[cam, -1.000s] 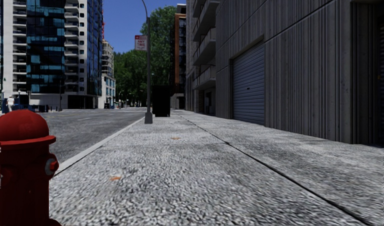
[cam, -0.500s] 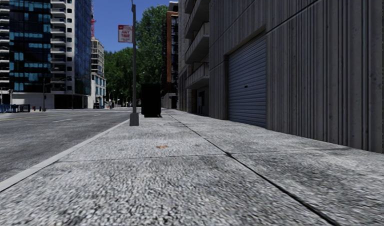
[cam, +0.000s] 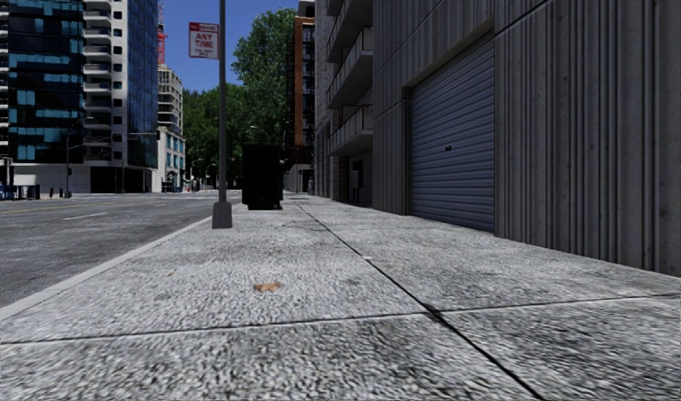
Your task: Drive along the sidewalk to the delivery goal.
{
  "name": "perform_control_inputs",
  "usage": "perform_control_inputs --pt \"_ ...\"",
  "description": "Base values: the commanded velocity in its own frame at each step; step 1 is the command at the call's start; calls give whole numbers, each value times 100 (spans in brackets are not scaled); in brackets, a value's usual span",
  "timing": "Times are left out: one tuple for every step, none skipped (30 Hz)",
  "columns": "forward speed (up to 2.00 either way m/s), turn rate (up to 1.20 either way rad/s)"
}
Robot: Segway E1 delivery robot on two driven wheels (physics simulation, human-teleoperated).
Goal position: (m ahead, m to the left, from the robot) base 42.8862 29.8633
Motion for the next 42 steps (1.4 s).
perform_control_inputs --pt "200 0" --pt "200 0" --pt "200 0" --pt "200 0" --pt "200 0" --pt "200 0" --pt "200 0" --pt "200 0" --pt "200 0" --pt "200 0" --pt "200 0" --pt "200 0" --pt "200 0" --pt "200 0" --pt "200 0" --pt "200 0" --pt "200 0" --pt "200 0" --pt "200 0" --pt "200 0" --pt "200 0" --pt "200 0" --pt "200 0" --pt "200 0" --pt "200 0" --pt "200 0" --pt "200 0" --pt "200 0" --pt "200 0" --pt "199 0" --pt "199 0" --pt "199 0" --pt "199 0" --pt "199 0" --pt "199 0" --pt "199 0" --pt "199 0" --pt "199 0" --pt "199 0" --pt "200 0" --pt "200 0" --pt "200 0"
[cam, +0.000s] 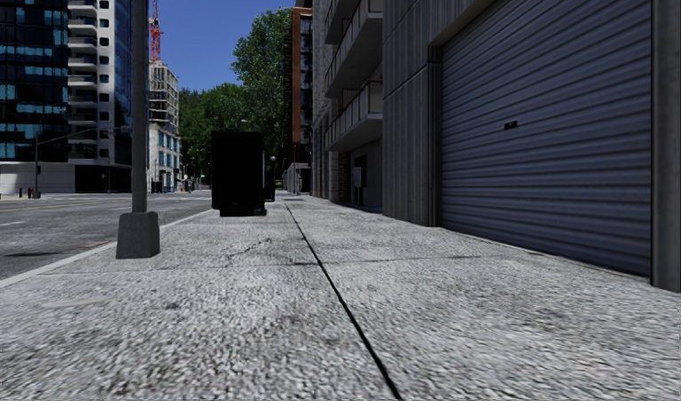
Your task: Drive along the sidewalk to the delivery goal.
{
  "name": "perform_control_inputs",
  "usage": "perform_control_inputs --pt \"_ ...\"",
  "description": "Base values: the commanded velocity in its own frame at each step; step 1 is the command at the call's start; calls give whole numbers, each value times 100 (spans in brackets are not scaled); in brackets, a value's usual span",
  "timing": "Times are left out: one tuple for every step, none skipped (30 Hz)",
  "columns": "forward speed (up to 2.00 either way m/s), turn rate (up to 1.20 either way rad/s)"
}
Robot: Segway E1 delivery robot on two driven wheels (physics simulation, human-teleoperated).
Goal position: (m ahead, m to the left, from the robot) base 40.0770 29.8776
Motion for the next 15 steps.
perform_control_inputs --pt "200 0" --pt "200 0" --pt "200 0" --pt "200 0" --pt "200 0" --pt "200 0" --pt "200 0" --pt "200 0" --pt "200 0" --pt "200 0" --pt "200 0" --pt "200 0" --pt "200 0" --pt "200 0" --pt "200 0"
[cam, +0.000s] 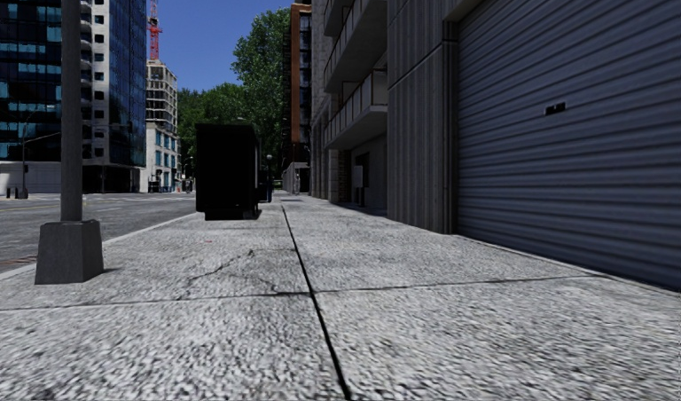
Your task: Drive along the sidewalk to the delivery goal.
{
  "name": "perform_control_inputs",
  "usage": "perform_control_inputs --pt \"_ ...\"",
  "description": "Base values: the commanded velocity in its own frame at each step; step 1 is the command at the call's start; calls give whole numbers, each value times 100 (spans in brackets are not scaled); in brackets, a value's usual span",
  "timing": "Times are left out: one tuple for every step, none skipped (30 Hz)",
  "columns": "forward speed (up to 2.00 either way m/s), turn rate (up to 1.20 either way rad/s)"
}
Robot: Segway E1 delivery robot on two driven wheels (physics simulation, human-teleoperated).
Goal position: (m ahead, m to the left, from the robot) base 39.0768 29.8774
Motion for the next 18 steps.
perform_control_inputs --pt "200 0" --pt "200 0" --pt "200 0" --pt "200 0" --pt "200 0" --pt "200 0" --pt "200 0" --pt "200 0" --pt "200 0" --pt "200 0" --pt "200 0" --pt "200 0" --pt "200 0" --pt "200 0" --pt "200 0" --pt "200 0" --pt "200 0" --pt "200 0"
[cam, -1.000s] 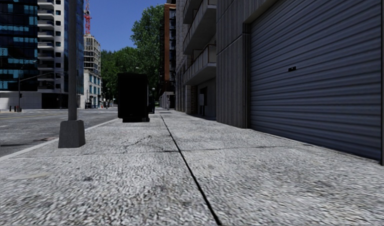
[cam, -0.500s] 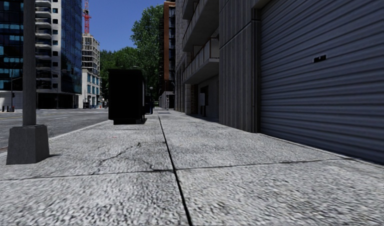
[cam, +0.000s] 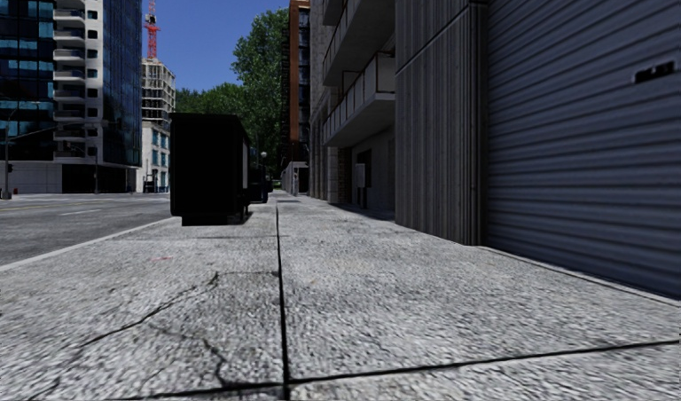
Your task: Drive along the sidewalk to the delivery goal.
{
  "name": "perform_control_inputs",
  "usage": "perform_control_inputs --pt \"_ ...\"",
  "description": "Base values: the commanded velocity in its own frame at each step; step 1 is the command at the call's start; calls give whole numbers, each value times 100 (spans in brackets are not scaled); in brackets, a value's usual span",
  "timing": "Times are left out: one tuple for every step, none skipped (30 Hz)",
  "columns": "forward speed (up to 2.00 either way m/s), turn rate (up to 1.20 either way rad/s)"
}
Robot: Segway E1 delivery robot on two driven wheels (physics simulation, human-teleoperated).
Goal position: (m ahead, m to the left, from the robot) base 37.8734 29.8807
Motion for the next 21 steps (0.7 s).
perform_control_inputs --pt "200 0" --pt "200 0" --pt "200 0" --pt "200 0" --pt "200 0" --pt "200 0" --pt "200 0" --pt "200 0" --pt "200 0" --pt "200 0" --pt "200 0" --pt "200 0" --pt "200 0" --pt "200 0" --pt "200 0" --pt "200 0" --pt "200 0" --pt "200 0" --pt "200 0" --pt "200 0" --pt "200 0"
